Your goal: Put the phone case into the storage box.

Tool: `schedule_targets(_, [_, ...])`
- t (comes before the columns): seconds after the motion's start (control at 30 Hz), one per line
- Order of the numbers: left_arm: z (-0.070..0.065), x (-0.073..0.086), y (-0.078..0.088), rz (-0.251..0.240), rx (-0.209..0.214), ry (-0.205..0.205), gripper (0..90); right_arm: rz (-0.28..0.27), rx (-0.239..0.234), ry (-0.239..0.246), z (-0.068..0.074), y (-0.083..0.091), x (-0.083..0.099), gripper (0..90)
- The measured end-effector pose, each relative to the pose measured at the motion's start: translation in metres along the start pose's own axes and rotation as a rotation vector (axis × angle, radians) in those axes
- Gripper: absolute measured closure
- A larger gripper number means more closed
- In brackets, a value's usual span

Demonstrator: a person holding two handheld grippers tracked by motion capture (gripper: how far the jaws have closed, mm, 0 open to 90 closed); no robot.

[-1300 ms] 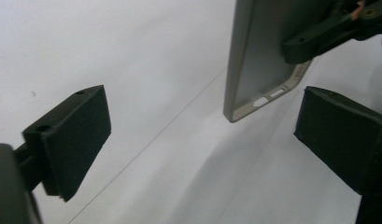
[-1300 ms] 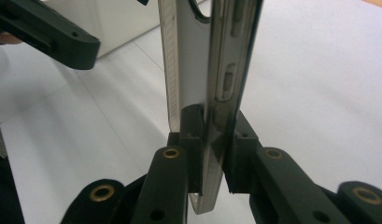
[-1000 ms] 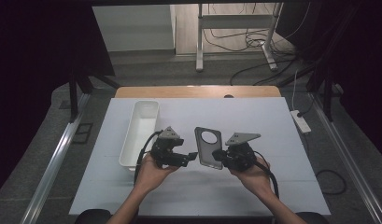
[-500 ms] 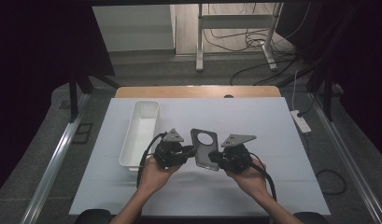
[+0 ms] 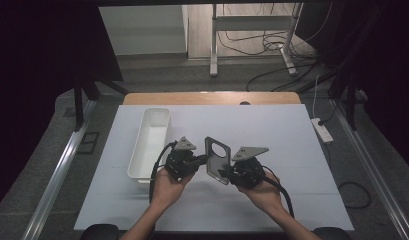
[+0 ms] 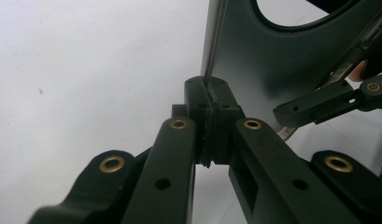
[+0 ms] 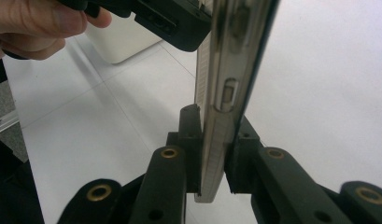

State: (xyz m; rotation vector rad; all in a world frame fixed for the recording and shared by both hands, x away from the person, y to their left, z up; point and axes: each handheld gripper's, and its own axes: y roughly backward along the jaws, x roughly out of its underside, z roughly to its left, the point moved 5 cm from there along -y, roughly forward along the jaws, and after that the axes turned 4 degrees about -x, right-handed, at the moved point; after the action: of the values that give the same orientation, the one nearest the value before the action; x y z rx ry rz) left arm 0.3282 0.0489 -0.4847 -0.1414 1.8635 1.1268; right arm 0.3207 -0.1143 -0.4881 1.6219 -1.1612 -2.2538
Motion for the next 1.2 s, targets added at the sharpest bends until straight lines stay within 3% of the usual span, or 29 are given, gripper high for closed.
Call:
schedule_targets(0.3, [0.003, -0.002, -0.002, 0.012, -0.033, 0.013, 88.9, 0.007, 0.007, 0.008, -0.001, -0.002, 0.001, 71.3])
schedule_targets(0.4, [0.01, -0.003, -0.005, 0.022, -0.048, 0.033, 88.9, 0.005, 0.015, 0.015, -0.001, 0.0, 0.001, 67.0])
schedule_targets(0.5, [0.015, -0.003, -0.007, 0.028, -0.042, 0.056, 88.9, 0.003, 0.012, 0.014, -0.002, 0.002, 0.001, 64.1])
schedule_targets(0.8, [0.024, -0.008, -0.005, 0.033, -0.051, 0.058, 88.9, 0.008, -0.013, 0.013, -0.006, 0.009, 0.005, 55.0])
schedule_targets(1.2, [0.036, -0.018, 0.001, 0.039, -0.048, 0.07, 88.9, 0.015, 0.01, -0.018, -0.023, 0.025, 0.01, 39.4])
